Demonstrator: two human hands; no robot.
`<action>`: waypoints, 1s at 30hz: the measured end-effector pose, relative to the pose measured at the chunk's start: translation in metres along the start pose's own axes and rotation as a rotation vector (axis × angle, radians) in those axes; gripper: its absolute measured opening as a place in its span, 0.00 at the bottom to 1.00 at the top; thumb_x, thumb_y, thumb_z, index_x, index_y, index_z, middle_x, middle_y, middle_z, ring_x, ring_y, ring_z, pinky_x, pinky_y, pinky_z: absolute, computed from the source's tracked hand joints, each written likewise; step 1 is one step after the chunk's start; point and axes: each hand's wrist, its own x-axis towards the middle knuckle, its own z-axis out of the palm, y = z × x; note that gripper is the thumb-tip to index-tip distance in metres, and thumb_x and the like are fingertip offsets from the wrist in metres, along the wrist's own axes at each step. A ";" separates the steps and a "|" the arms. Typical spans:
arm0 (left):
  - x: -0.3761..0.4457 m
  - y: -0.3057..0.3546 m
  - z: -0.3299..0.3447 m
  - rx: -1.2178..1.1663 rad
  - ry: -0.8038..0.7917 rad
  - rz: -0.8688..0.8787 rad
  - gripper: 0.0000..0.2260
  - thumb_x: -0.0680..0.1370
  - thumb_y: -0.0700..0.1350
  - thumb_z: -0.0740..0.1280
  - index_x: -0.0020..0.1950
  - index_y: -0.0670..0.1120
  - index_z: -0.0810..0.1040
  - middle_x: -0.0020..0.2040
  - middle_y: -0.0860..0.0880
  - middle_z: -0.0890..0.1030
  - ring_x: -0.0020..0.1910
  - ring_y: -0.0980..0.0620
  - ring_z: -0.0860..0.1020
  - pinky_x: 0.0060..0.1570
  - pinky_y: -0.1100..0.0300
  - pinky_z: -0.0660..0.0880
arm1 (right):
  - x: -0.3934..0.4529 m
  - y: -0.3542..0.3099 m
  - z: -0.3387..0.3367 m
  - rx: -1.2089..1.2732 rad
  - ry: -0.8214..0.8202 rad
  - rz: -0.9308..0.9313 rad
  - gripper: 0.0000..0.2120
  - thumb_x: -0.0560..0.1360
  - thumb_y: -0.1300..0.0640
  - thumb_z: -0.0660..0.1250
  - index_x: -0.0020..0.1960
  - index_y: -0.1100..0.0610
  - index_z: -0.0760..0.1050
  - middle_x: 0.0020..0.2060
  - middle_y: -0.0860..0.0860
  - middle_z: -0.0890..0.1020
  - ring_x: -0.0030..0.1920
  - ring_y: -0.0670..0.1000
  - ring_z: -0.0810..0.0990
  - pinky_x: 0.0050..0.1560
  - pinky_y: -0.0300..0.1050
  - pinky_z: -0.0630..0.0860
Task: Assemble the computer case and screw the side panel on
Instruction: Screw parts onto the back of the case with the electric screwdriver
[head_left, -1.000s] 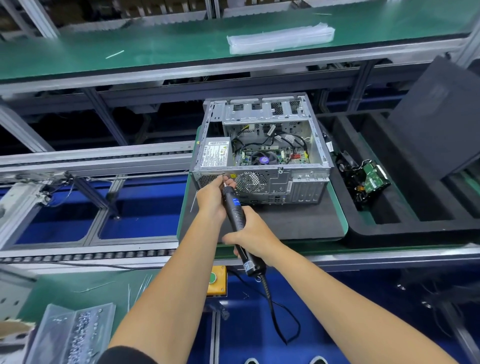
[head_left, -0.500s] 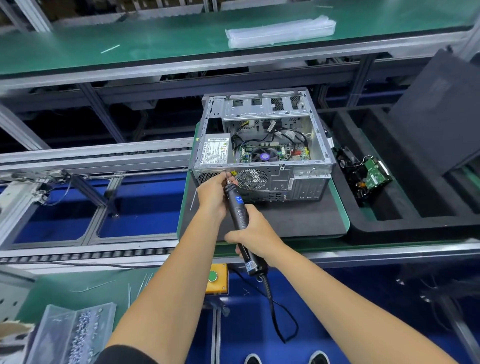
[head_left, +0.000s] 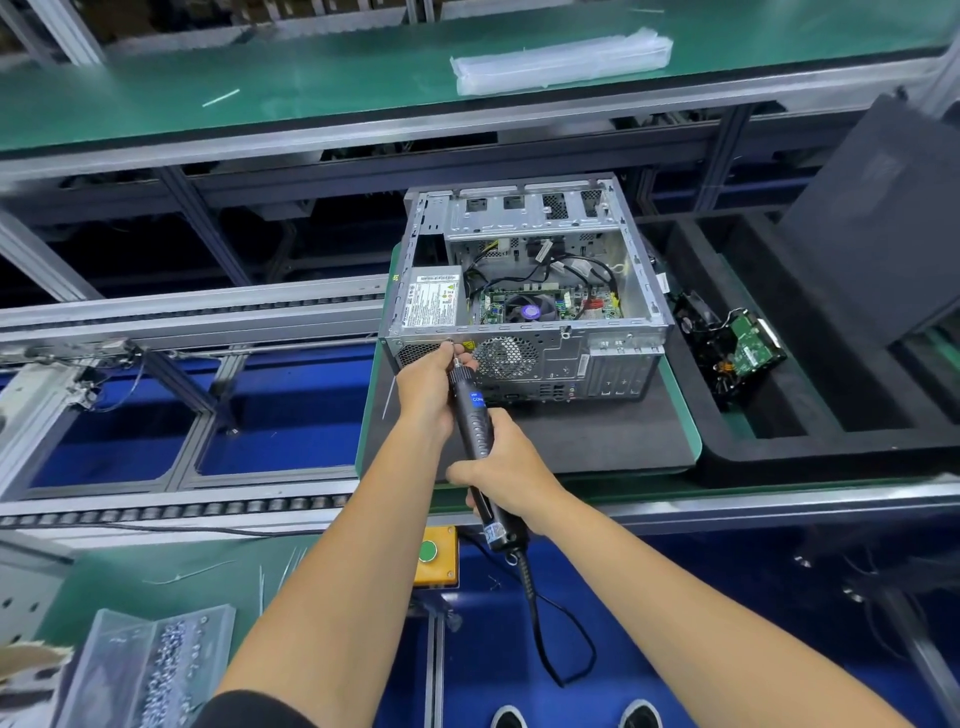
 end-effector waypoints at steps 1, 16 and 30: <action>0.000 0.000 0.000 -0.006 0.000 -0.002 0.08 0.80 0.37 0.62 0.43 0.36 0.76 0.35 0.44 0.78 0.30 0.52 0.77 0.37 0.61 0.79 | 0.000 0.000 0.001 -0.002 0.009 -0.002 0.23 0.67 0.61 0.74 0.55 0.51 0.66 0.45 0.56 0.76 0.31 0.52 0.80 0.36 0.50 0.82; -0.007 0.003 -0.001 0.002 -0.002 -0.045 0.07 0.79 0.37 0.61 0.44 0.37 0.76 0.36 0.44 0.77 0.34 0.50 0.75 0.40 0.59 0.77 | -0.001 -0.004 0.014 -0.007 0.081 -0.025 0.22 0.67 0.58 0.73 0.57 0.53 0.68 0.46 0.52 0.77 0.40 0.49 0.78 0.38 0.42 0.77; -0.012 0.010 0.001 0.175 0.055 -0.020 0.04 0.77 0.37 0.65 0.43 0.37 0.77 0.36 0.43 0.77 0.34 0.49 0.76 0.39 0.57 0.76 | -0.001 -0.006 0.022 0.081 0.113 -0.003 0.21 0.65 0.57 0.73 0.54 0.52 0.68 0.45 0.53 0.77 0.42 0.52 0.78 0.44 0.49 0.81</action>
